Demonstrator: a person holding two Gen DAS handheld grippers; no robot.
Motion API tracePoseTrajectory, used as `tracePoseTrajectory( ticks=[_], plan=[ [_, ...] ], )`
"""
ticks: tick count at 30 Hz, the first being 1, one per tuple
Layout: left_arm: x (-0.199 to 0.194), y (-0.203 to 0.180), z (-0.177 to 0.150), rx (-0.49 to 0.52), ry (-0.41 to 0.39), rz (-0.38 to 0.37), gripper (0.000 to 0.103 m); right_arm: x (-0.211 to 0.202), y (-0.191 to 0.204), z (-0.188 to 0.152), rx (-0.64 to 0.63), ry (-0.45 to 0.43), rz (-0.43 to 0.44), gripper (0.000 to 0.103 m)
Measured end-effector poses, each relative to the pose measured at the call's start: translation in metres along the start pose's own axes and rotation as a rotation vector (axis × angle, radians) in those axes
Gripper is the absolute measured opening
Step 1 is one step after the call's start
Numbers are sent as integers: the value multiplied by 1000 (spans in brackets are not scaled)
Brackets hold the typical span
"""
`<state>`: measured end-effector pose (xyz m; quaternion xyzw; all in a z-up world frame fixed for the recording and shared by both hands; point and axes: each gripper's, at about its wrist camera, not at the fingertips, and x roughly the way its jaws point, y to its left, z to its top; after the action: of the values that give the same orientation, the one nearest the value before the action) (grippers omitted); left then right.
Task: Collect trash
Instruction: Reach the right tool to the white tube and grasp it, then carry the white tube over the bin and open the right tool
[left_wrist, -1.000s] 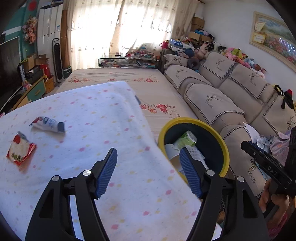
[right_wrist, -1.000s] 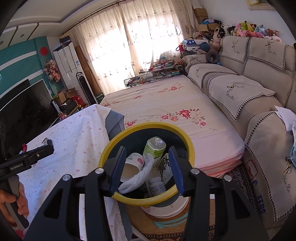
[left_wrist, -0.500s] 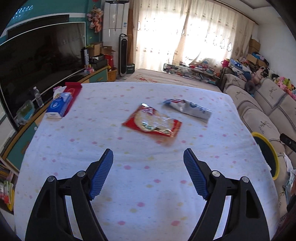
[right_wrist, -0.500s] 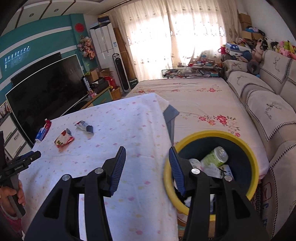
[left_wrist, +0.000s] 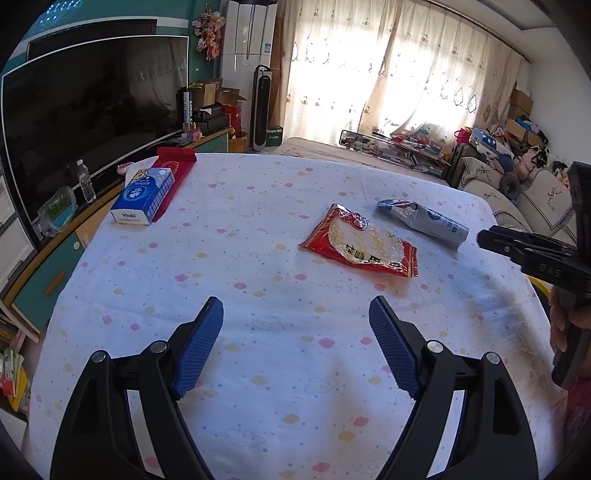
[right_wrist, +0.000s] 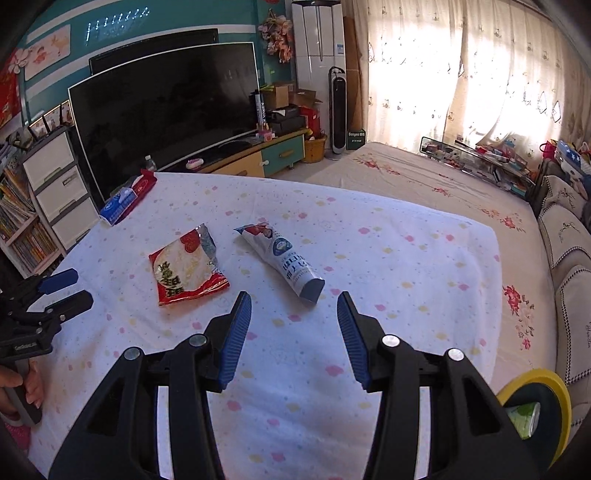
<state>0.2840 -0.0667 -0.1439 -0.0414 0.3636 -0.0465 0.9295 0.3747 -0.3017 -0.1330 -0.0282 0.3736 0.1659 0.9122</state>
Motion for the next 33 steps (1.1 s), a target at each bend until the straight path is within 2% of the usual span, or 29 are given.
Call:
tracePoseTrajectory(
  ticks=[6, 11, 15, 17, 21, 27, 33],
  plan=[
    [2, 1, -1, -11, 10, -13, 81, 44, -8, 12, 35, 64, 26, 46],
    [1, -4, -3, 17, 0, -3, 82, 57, -7, 19, 33, 93, 45, 46],
    [0, -8, -3, 29, -3, -1, 82, 62, -2, 18, 10, 130, 37, 22],
    [0, -6, -3, 24, -3, -2, 82, 60, 0, 17, 9, 138, 58, 15],
    [1, -5, -4, 15, 0, -3, 82, 39, 3, 13, 32, 113, 87, 12],
    [1, -5, -4, 17, -3, 0, 82, -13, -4, 2, 50, 48, 90, 12],
    [0, -5, -3, 14, -4, 4, 82, -68, -30, -29, 73, -19, 1, 13]
  ],
)
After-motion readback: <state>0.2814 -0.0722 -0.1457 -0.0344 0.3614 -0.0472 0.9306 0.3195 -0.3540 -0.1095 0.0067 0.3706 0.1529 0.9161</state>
